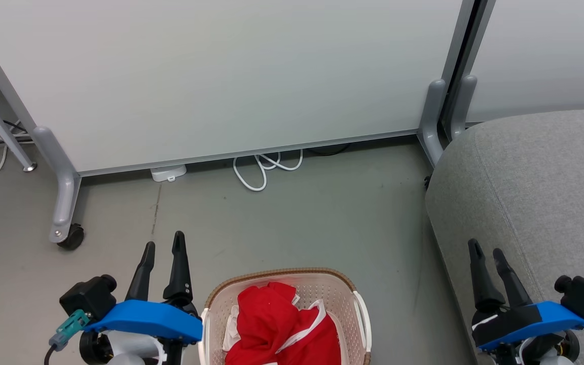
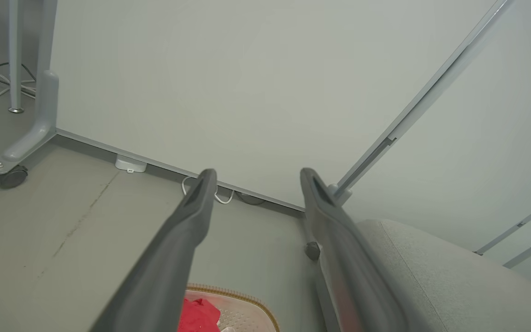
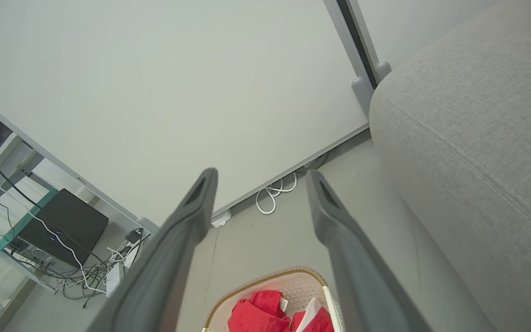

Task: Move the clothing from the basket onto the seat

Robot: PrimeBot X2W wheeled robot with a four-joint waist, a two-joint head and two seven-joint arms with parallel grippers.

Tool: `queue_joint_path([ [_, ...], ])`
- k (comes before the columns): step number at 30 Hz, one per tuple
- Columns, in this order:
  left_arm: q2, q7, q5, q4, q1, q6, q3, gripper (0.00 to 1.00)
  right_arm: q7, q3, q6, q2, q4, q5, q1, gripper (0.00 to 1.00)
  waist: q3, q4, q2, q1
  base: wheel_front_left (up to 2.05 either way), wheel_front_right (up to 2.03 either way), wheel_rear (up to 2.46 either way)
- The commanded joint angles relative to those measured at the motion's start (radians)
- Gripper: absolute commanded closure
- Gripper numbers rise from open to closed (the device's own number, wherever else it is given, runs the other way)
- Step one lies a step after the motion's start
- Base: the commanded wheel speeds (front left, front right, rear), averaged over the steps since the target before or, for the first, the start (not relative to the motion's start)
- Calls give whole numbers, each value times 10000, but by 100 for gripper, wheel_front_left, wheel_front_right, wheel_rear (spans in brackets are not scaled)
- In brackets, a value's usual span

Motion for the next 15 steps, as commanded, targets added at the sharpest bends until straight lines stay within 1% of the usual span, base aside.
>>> queue_joint_path([
  [1,70,-85,263,-68,-208,29,-91,0,-92,15,16,-78,-108,-277,-138,0,-4,0,0,0,0,0,0],
  [15,74,-445,1623,93,-269,107,-393,0,-241,-42,19,-89,-104,-1778,-102,0,4,8,0,0,0,0,0],
])
